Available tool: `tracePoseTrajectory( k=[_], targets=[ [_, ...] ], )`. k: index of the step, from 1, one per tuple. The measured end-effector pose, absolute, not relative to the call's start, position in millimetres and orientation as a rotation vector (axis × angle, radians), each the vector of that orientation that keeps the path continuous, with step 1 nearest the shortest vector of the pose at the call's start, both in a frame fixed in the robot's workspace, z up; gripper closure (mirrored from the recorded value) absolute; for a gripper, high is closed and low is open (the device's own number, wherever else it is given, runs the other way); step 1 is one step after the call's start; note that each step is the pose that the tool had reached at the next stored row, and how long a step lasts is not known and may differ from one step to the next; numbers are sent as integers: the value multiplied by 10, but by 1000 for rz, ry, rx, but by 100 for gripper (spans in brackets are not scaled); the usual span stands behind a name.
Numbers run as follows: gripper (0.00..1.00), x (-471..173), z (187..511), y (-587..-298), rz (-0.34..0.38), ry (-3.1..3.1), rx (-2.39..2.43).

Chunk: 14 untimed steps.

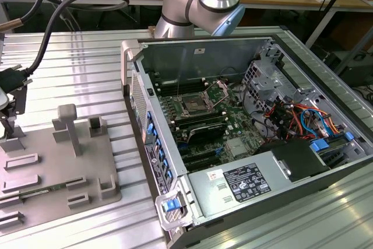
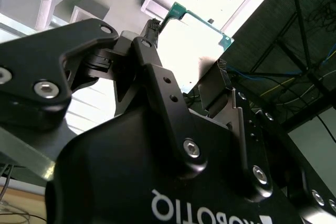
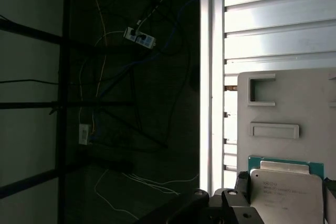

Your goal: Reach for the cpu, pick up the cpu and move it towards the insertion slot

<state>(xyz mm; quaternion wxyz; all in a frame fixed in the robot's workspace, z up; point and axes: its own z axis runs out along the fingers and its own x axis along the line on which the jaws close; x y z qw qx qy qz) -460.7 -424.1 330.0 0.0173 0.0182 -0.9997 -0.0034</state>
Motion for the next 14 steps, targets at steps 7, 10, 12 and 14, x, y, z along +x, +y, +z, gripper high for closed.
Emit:
tracePoseTrajectory(
  k=[7, 10, 12, 14],
  targets=[
    [45, -4556, 3300, -4241, -11, -3107, 57],
    [45, -4532, 3322, -4241, -10, -3106, 56],
    [45, -4532, 3380, -4241, -11, -3107, 56],
    [45, -4532, 3476, -4241, -11, -3107, 56]
  ],
)
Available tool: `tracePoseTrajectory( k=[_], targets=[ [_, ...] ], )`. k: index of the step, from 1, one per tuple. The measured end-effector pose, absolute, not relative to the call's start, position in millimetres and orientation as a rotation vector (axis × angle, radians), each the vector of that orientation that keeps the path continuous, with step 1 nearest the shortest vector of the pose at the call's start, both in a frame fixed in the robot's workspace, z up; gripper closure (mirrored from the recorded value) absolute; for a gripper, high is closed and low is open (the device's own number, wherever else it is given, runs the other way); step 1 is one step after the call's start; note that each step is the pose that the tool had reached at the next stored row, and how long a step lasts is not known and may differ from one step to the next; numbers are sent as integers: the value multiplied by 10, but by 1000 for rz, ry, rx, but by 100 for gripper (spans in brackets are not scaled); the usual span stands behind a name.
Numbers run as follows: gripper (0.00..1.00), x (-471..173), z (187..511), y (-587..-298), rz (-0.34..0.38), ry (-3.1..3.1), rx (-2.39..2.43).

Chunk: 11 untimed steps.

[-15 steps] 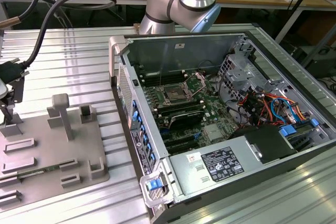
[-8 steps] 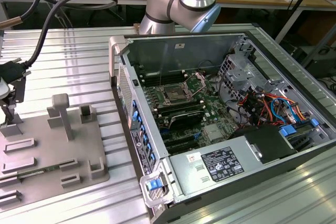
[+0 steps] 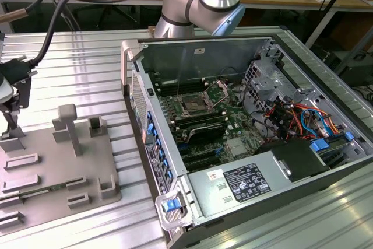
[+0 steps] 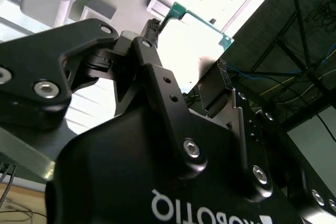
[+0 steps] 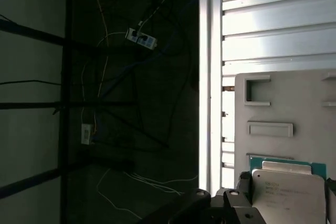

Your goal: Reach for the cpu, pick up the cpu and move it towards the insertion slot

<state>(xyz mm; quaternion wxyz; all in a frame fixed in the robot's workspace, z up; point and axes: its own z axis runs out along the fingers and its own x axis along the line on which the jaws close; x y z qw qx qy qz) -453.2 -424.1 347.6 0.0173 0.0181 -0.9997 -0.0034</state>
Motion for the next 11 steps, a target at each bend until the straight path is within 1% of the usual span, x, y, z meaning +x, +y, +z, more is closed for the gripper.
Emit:
tracePoseTrajectory(
  k=[4, 11],
  targets=[
    [45, -4532, 3631, -4241, -11, -3106, 56],
    [45, -4524, 3645, -4242, -9, -3106, 57]
  ],
)
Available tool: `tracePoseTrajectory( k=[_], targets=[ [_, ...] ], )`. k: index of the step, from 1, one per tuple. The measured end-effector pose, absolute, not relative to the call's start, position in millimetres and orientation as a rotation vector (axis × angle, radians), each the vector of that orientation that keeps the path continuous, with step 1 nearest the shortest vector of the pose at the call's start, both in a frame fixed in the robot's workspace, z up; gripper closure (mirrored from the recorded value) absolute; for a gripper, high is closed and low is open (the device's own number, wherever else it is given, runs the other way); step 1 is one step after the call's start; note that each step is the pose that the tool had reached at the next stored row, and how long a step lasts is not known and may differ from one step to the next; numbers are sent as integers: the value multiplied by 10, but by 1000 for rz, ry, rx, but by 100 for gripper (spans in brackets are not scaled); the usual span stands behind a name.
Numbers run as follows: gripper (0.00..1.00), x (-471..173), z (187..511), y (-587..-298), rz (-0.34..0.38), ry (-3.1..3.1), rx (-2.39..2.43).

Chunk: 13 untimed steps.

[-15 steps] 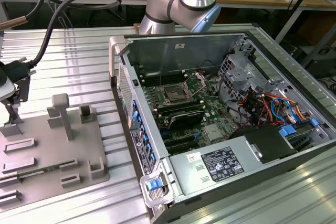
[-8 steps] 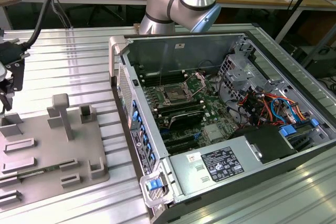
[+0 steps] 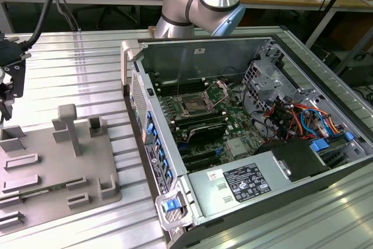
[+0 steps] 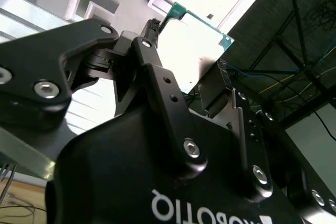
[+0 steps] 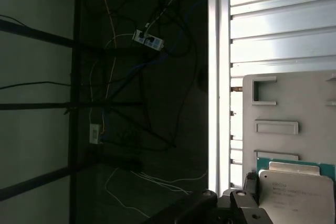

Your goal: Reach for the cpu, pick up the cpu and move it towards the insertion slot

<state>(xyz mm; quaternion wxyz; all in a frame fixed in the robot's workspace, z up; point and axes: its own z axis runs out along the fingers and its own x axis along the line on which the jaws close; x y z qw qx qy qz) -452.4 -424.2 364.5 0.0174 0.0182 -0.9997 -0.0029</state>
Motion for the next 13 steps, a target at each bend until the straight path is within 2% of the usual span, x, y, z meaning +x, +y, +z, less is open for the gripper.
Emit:
tracePoseTrajectory(
  k=[13],
  targets=[
    [45, -4306, 3688, -4241, 1, -3106, 56]
  ],
)
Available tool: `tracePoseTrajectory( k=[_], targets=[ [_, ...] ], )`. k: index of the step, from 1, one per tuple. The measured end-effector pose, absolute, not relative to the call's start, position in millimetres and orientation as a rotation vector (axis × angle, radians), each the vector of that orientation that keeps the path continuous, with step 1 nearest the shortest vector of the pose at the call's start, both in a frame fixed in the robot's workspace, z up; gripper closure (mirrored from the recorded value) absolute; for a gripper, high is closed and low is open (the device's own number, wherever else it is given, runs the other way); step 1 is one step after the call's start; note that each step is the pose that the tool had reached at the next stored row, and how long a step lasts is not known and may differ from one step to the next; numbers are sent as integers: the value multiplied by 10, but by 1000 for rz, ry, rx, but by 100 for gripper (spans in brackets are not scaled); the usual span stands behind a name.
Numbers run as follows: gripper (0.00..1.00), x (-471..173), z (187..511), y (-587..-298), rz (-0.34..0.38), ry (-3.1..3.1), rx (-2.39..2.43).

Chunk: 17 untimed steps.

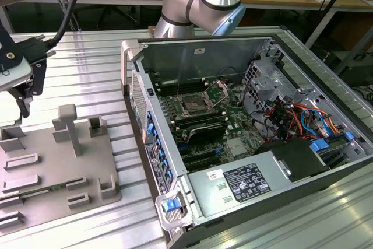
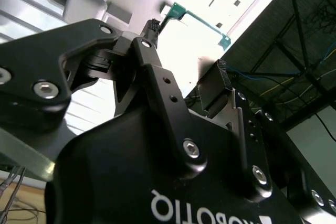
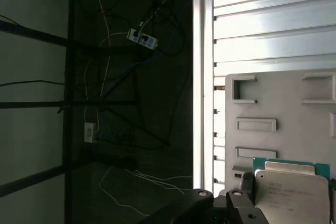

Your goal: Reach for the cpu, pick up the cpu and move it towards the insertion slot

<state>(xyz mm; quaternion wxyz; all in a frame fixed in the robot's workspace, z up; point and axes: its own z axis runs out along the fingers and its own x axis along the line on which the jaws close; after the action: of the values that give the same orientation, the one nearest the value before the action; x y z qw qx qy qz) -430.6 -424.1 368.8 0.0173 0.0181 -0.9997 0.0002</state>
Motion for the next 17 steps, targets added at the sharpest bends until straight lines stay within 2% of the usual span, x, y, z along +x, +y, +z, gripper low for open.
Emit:
tracePoseTrajectory(
  k=[17],
  targets=[
    [45, -4206, 3762, -4241, 0, -3106, 56]
  ],
)
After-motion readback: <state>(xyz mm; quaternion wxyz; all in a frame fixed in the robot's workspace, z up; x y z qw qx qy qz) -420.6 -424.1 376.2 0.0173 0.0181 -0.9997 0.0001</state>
